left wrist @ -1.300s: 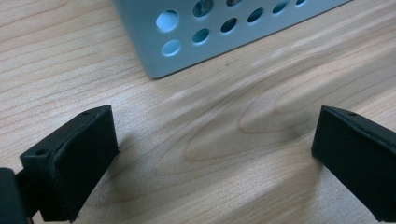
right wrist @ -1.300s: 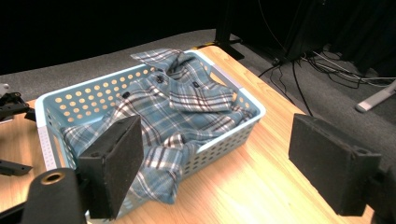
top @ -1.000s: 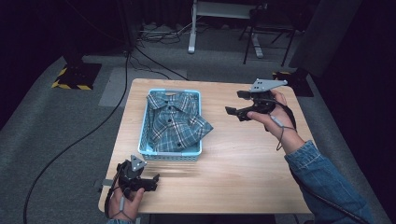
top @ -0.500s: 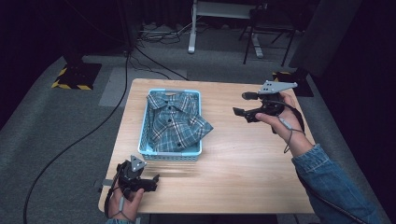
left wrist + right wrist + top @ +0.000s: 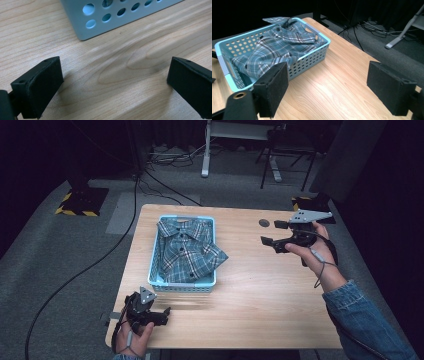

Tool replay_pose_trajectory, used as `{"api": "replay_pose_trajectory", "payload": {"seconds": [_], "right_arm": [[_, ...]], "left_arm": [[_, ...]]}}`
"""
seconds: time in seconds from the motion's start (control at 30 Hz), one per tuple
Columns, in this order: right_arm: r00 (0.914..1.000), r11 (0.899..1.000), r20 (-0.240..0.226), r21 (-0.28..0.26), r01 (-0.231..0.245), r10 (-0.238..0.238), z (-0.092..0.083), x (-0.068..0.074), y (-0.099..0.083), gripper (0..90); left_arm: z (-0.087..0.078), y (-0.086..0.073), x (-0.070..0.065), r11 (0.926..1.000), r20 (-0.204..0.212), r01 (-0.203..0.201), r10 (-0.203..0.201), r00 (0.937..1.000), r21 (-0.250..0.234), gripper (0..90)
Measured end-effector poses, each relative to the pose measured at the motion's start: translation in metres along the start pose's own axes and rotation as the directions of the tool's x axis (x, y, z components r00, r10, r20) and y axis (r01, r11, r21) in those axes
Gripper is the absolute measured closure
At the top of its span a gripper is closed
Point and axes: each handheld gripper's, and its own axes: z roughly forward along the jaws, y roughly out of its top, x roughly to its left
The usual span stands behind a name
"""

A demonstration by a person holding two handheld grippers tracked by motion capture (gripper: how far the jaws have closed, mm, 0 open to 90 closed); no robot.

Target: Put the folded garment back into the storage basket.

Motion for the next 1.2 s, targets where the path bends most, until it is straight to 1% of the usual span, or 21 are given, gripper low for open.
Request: {"api": "replay_pose_trajectory", "payload": {"seconds": [0.23, 0.67, 0.93, 1.0, 1.2], "right_arm": [[0.9998, 1.0, 0.009, -0.002, -0.019, 0.019, -0.008, -0.005, -0.009, 16.5], [0.9979, 0.999, 0.048, 0.001, -0.043, 0.043, -0.027, -0.014, -0.025, 16.1], [0.9968, 0.999, 0.067, 0.018, -0.043, 0.042, -0.035, -0.018, -0.032, 15.8], [0.996, 0.999, 0.076, 0.023, -0.049, 0.047, -0.038, -0.021, -0.037, 15.8], [0.9944, 0.998, 0.09, 0.03, -0.058, 0.055, -0.046, -0.025, -0.045, 15.7]], "left_arm": [[0.0, 0.0, 0.0, 1.0, 0.0, -0.001, 0.001, 1.0, 0.0, 0.2], [0.0, 0.0, 0.0, 1.0, 0.0, 0.0, 0.0, 1.0, -0.001, 0.1], [0.0, 0.0, 0.0, 1.0, 0.0, 0.0, 0.0, 1.0, 0.0, 0.2], [0.0, 0.0, 0.0, 1.0, 0.0, 0.0, 0.0, 1.0, -0.001, 0.2], [0.0, 0.0, 0.0, 1.0, 0.0, -0.002, 0.002, 1.0, 0.001, 0.2]]}}
